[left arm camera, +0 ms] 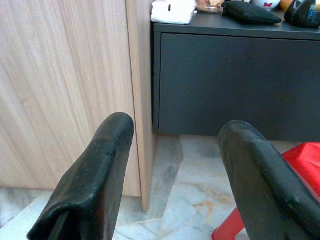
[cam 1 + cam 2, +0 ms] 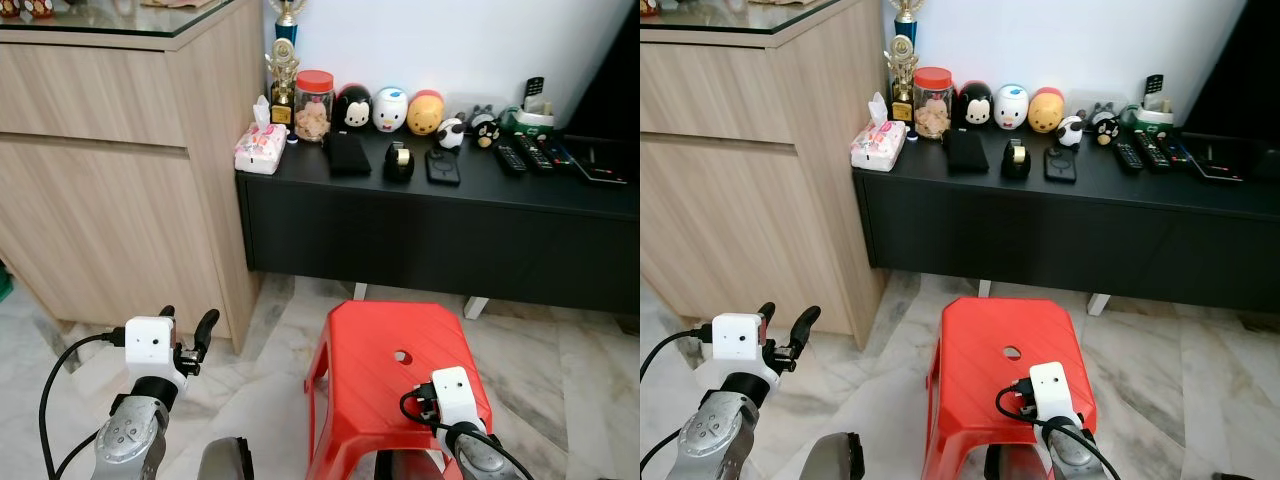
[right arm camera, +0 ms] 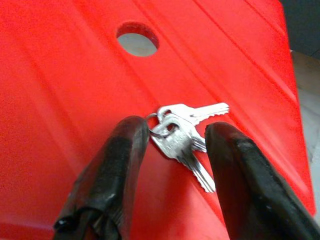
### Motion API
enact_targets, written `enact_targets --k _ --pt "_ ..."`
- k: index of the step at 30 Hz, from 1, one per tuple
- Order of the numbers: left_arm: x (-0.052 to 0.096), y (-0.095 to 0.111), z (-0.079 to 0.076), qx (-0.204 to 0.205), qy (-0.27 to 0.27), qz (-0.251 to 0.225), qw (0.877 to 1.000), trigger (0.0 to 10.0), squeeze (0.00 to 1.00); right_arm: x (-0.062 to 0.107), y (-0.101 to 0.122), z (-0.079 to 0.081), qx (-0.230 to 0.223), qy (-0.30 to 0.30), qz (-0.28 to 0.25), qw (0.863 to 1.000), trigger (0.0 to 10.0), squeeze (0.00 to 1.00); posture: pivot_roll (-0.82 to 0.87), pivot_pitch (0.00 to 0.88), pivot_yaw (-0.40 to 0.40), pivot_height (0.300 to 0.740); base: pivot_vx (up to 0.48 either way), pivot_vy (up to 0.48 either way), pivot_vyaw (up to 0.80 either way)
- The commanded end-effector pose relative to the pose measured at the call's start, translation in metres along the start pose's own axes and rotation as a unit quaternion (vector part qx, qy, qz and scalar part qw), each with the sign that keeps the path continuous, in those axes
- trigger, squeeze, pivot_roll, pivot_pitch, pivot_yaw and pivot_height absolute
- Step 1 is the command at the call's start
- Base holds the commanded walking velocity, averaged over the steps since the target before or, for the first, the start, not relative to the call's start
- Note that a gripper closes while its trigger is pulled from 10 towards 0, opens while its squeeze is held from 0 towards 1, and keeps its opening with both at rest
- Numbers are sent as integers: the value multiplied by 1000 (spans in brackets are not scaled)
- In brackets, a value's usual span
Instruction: Hang keys on a hook
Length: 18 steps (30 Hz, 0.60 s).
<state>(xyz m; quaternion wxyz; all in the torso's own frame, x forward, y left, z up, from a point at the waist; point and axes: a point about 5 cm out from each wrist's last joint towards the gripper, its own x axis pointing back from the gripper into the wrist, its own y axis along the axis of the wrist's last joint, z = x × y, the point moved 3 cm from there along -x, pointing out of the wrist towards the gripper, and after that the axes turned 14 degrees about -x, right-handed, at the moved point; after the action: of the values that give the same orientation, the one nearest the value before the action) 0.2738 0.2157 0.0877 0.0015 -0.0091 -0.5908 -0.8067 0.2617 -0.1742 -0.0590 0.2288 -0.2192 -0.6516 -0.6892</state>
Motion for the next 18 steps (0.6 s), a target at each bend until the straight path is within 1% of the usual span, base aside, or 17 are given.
enact_targets --k 1,2,3,4,12,18 --pt "1 -4 -1 2 -3 9 1000 10000 0 -3 10 -2 5 -3 -7 1000 10000 1000 104 0 -77 579 0 0 0" --pt "1 -4 -2 2 -3 9 1000 10000 0 -4 11 -2 6 -3 -7 1000 10000 1000 105 0 -77 579 0 0 0" --pt "1 -4 -2 3 -4 9 1000 10000 0 -4 11 -2 9 -2 -7 1000 10000 306 106 0 -77 579 0 0 0" --pt "1 -4 -2 3 -4 9 1000 10000 0 -4 11 -2 12 -3 -6 1000 10000 0 106 0 -76 579 0 0 0" --pt "2 -4 -2 5 -6 9 1000 10000 0 -5 4 -2 16 -7 15 1000 10000 0 108 0 -75 579 0 0 0" --pt "3 -4 -3 6 -7 10 1000 10000 0 -6 3 -2 18 -5 23 1000 10000 0 111 0 -74 579 0 0 0"
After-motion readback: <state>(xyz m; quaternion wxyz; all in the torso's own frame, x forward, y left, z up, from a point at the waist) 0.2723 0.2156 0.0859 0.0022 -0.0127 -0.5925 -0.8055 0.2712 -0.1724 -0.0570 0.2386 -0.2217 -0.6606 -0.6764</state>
